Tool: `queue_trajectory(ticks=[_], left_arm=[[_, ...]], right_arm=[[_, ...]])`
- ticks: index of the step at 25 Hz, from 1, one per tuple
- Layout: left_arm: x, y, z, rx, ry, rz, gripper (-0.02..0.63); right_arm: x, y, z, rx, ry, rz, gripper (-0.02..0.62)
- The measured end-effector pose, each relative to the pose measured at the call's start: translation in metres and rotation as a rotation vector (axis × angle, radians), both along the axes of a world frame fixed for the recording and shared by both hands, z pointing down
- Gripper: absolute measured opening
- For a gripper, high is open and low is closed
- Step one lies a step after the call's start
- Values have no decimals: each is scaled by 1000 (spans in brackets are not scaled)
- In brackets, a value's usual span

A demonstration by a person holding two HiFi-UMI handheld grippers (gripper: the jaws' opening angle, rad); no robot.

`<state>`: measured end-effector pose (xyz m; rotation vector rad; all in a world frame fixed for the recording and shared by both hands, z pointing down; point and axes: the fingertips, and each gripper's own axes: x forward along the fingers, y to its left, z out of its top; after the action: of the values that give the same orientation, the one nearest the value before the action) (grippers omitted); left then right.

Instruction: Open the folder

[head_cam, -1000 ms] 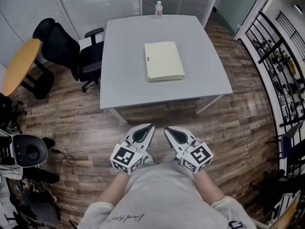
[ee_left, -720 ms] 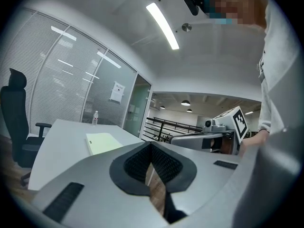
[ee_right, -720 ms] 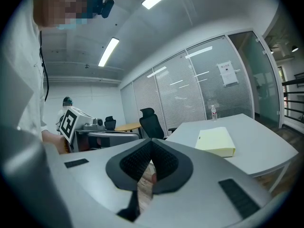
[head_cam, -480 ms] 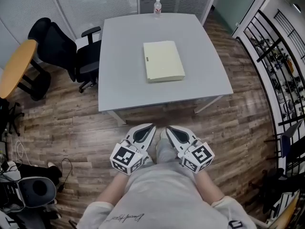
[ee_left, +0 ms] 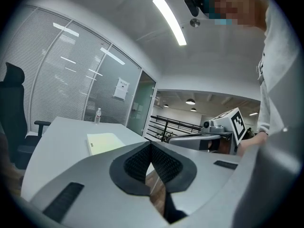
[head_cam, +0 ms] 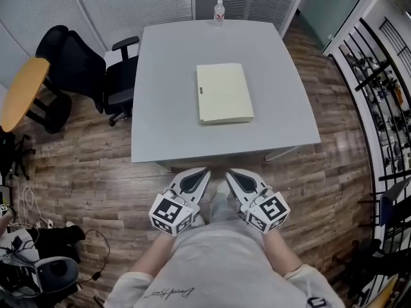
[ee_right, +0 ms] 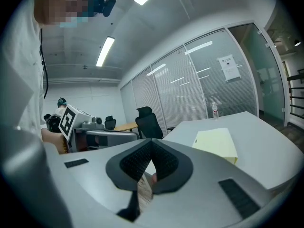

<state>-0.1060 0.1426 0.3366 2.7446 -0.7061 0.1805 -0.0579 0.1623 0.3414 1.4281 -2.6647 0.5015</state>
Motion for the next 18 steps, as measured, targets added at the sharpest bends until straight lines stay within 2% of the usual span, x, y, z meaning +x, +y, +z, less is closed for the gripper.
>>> queue_trajectory(ticks=[5,9,18], left_arm=[[25,-45,2,-4,-6,-16,9],[51,-78,-6,24,1,-17,9],[99,-118,-10,40,1,-23,9]], right_arm=[[24,-45,-2,8,0,-17,18],[46,-78,-9,36,14,-29,18],[83,-119,-8,60,20,-61,18]])
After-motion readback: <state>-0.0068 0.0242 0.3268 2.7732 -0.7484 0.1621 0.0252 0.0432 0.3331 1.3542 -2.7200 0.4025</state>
